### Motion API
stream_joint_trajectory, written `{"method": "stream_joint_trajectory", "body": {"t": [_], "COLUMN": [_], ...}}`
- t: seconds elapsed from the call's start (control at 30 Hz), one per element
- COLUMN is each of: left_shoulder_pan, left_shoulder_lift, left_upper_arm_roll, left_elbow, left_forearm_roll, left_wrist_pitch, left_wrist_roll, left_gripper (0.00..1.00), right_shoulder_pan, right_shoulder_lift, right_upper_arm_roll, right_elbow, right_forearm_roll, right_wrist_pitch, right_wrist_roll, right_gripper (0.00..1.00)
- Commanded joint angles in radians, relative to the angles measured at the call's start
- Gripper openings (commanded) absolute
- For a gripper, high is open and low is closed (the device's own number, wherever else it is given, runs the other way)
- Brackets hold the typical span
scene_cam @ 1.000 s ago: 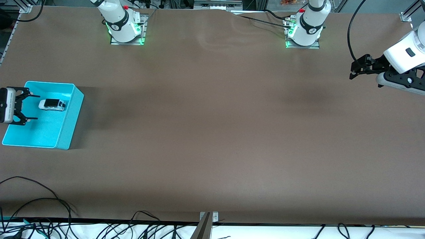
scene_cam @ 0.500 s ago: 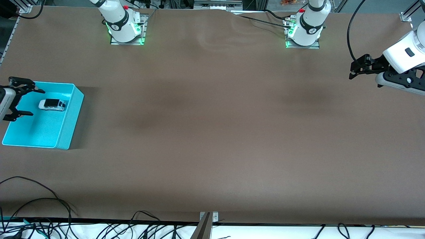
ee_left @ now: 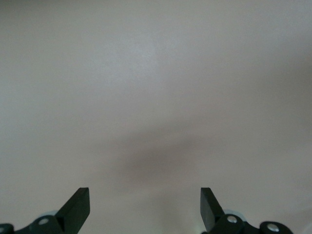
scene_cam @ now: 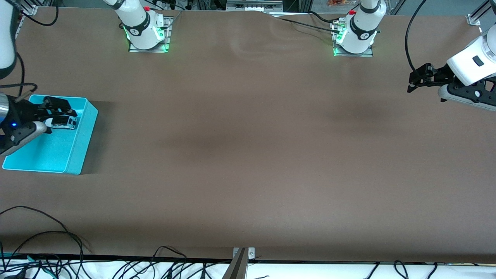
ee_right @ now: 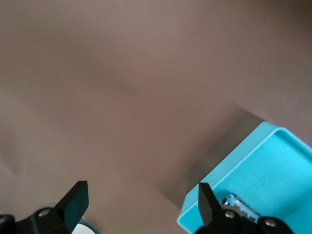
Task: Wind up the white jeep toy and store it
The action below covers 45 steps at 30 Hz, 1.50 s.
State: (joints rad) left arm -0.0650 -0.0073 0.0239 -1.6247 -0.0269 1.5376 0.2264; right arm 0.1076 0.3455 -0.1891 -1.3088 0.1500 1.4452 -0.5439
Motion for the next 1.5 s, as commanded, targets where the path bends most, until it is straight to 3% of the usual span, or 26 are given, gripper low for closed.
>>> {"method": "stream_joint_trajectory", "body": {"t": [0.0,0.63,0.83,1.03,1.17,1.47], "left_shoulder_pan": [-0.002,-0.002,-0.002,-0.002,-0.004,-0.004], "left_shoulder_lift": [-0.007,-0.007,-0.007,-0.007,-0.007,-0.007], "left_upper_arm_roll": [0.005,0.005,0.005,0.005,0.004,0.004], "left_elbow": [0.006,0.006,0.006,0.006,0.006,0.006], "left_forearm_roll": [-0.027,-0.027,-0.027,-0.027,-0.027,-0.027], "left_wrist_pitch": [-0.014,-0.014,-0.014,-0.014,-0.013,-0.014], "left_wrist_roll": [0.002,-0.001,-0.002,-0.001,-0.005,-0.002], "left_gripper": [1.0,1.0,1.0,1.0,1.0,1.0], "right_shoulder_pan": [0.037,0.112,0.077,-0.066,-0.088,-0.103], "right_shoulder_lift": [-0.031,-0.117,-0.183,-0.273,-0.329,-0.31], "right_upper_arm_roll": [0.0,0.006,0.114,0.266,0.278,0.278], "right_elbow": [0.023,-0.064,-0.139,-0.269,-0.351,-0.328], "right_forearm_roll": [-0.029,-0.101,-0.153,-0.159,-0.158,-0.152], "right_wrist_pitch": [-0.045,-0.068,-0.049,0.015,0.076,0.139], "right_wrist_roll": [0.198,0.357,0.493,0.552,0.552,0.552], "right_gripper": [1.0,1.0,1.0,1.0,1.0,1.0]}}
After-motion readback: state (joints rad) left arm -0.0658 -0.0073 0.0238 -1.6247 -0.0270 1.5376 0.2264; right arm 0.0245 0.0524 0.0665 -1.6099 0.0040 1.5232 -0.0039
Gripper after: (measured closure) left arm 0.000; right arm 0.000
